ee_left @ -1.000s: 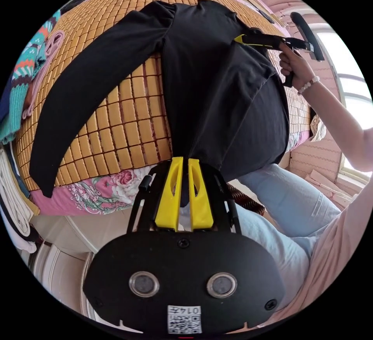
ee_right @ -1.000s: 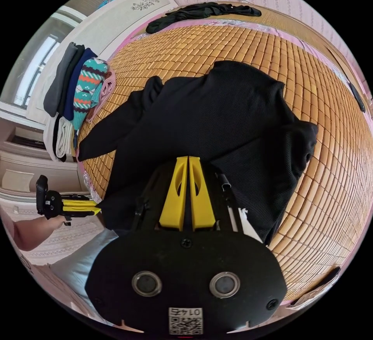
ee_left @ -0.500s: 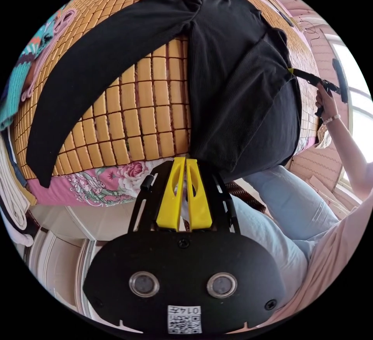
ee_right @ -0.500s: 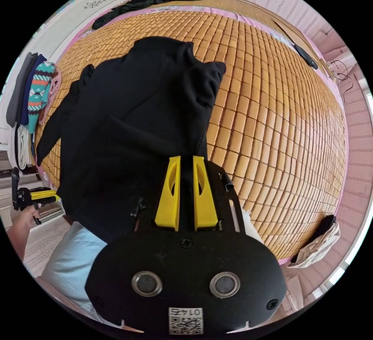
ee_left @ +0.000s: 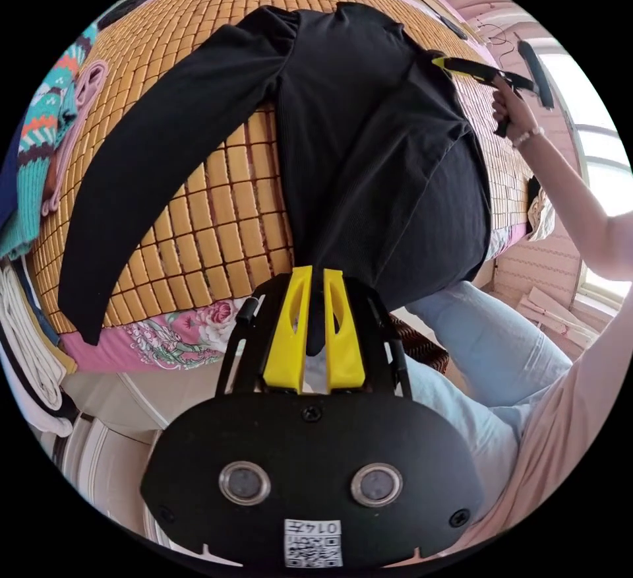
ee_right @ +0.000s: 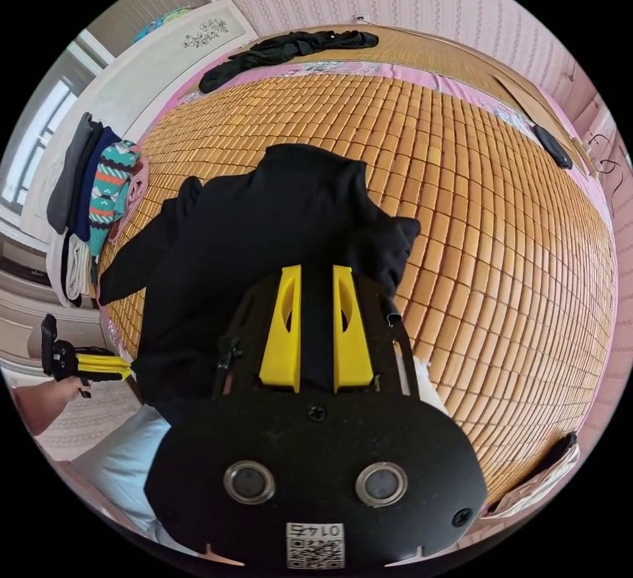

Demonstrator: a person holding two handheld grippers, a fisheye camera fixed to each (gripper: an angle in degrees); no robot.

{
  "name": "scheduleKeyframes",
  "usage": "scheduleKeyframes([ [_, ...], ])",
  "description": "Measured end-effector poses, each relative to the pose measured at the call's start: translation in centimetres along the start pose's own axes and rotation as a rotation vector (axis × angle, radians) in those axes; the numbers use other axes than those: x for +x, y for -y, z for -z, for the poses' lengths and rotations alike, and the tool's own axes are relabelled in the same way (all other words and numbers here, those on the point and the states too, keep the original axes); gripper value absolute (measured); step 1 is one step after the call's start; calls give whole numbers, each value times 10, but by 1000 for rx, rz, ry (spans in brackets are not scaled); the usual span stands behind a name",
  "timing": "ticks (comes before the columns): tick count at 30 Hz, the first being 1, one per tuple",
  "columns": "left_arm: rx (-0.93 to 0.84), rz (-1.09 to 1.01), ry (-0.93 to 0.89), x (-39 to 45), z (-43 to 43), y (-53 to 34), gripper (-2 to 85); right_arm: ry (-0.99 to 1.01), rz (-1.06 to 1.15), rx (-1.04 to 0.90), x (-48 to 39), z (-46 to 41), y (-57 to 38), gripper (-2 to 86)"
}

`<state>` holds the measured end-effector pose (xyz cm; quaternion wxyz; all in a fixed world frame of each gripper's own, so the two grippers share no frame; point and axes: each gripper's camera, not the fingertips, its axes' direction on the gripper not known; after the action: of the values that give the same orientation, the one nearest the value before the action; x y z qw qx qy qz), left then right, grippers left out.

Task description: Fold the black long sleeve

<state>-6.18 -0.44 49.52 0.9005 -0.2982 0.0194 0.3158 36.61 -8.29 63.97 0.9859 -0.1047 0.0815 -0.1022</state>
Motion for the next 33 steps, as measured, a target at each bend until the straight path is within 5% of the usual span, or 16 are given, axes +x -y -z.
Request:
scheduleKeyframes([
  [10, -14, -136, 100, 15, -27, -20, 15, -178, -159, 12, 33, -28, 13, -2],
  [23, 113, -194, 112, 7, -34, -85, 9, -145, -65, 131, -8, 19, -66, -3],
  [28, 185, -212, 110, 1, -37, -114, 9, -131, -27, -90, -37, -28, -130, -3],
  [33, 333, -221, 142, -2, -42, -152, 35, -63, -102, 38, -24, -18, -142, -2],
])
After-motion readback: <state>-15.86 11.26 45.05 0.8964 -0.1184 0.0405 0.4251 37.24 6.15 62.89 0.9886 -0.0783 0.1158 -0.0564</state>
